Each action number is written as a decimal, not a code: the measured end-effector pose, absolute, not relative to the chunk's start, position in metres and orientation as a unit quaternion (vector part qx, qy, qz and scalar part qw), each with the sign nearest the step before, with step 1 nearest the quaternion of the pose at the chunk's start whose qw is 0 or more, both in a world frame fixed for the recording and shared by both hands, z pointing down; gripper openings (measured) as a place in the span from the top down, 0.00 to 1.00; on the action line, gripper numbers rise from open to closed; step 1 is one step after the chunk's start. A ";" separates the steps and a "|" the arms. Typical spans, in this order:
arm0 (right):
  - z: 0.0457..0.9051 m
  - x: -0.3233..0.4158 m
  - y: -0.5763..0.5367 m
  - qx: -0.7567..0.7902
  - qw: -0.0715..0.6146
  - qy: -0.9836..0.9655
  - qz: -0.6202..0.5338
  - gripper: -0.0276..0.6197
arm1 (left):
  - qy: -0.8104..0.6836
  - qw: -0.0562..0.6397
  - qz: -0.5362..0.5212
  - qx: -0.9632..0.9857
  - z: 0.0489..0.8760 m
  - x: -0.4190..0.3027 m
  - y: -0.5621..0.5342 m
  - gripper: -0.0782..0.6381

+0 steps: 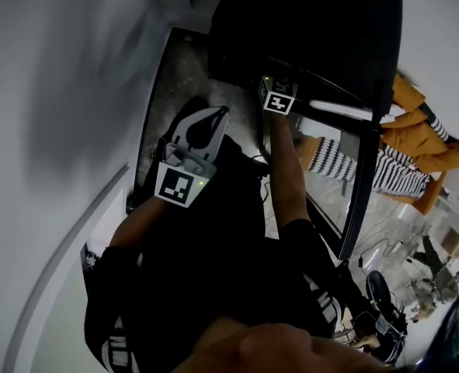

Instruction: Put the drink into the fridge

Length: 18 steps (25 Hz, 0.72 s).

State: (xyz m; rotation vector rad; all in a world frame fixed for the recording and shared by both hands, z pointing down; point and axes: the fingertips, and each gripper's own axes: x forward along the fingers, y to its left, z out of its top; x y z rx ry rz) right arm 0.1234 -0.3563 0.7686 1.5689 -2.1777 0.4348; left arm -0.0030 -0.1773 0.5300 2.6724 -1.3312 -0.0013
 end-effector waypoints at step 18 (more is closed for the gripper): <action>0.785 0.122 -0.369 0.572 0.196 -0.779 0.167 0.74 | -0.435 0.084 0.004 0.897 0.534 -0.002 -0.195 0.88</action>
